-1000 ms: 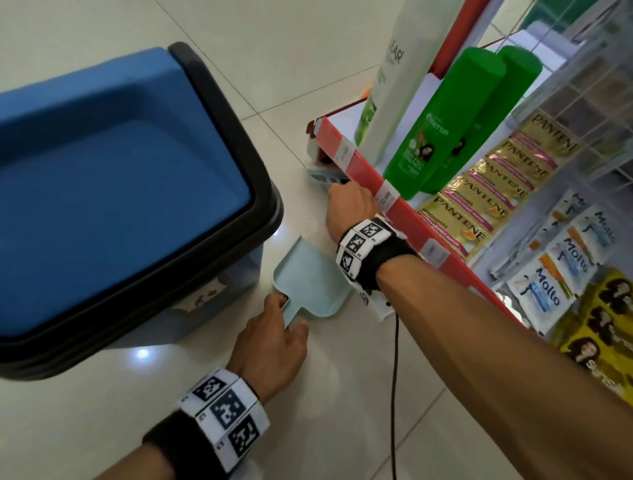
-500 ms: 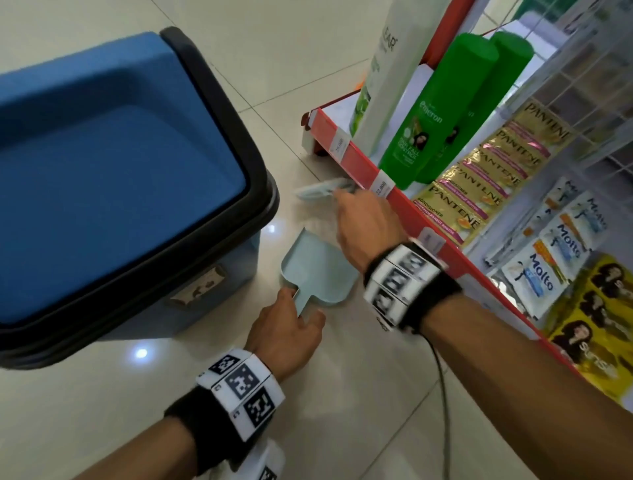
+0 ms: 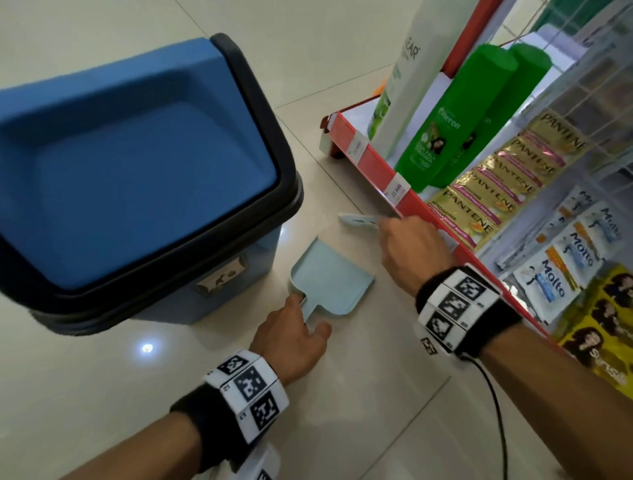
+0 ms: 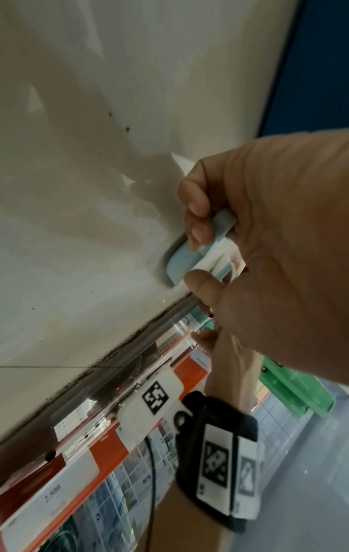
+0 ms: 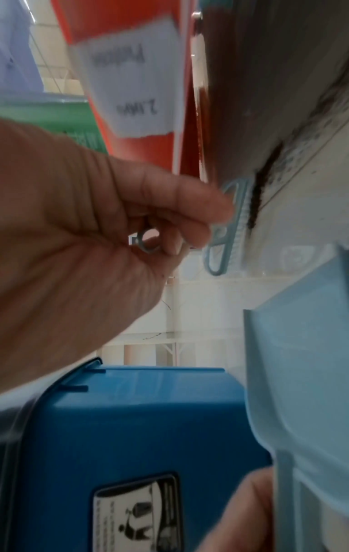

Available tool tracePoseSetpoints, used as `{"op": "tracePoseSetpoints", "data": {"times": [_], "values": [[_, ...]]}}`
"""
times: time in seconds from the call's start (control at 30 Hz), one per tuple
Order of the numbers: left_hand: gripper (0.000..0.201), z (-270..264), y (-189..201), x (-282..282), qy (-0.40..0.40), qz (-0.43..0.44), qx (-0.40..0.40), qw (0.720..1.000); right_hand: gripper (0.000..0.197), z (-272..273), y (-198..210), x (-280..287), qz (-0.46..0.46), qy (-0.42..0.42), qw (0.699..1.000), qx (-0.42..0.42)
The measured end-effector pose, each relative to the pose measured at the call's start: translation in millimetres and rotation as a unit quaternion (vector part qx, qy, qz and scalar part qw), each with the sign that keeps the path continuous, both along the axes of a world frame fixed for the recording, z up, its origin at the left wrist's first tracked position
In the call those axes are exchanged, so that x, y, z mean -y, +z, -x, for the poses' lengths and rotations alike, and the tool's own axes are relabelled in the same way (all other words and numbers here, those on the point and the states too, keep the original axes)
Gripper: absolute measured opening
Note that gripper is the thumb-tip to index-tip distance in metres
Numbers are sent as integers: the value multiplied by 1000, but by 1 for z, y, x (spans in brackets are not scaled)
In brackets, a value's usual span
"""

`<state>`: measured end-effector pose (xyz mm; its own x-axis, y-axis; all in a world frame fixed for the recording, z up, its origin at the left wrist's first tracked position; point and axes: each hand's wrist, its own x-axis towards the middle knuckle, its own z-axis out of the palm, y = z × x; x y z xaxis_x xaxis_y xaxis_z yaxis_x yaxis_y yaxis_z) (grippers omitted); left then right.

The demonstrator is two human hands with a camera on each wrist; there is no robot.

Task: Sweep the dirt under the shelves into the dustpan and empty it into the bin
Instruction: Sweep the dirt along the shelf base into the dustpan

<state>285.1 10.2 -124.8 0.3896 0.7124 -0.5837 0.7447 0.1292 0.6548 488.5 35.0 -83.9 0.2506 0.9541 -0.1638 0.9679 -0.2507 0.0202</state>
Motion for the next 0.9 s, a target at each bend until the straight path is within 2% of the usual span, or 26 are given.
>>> {"op": "tracePoseSetpoints", "data": {"times": [0.17, 0.3, 0.4, 0.53, 0.6, 0.77, 0.9], "values": [[45, -8, -1, -1, -7, -16, -5, 1000, 28, 14, 0, -56, -45, 63, 997, -4], [42, -8, 1, 0, -4, -19, -4, 1000, 32, 15, -6, -81, 13, 107, 994, 1], [43, -3, 4, 3, -5, -13, -2, 1000, 31, -9, -2, -52, 73, 132, 988, -17], [49, 4, 2, 5, -12, -11, -2, 1000, 26, -33, 14, 10, 47, 120, 991, -19], [53, 3, 2, 4, -17, -12, -9, 1000, 25, -28, 15, 17, 7, 113, 993, -12], [49, -7, 4, 3, -17, -16, -6, 1000, 29, 9, -4, -31, -50, 108, 993, 8], [52, -7, 2, 4, -20, -15, -10, 1000, 32, 16, -24, -64, -31, 36, 997, 59]]}}
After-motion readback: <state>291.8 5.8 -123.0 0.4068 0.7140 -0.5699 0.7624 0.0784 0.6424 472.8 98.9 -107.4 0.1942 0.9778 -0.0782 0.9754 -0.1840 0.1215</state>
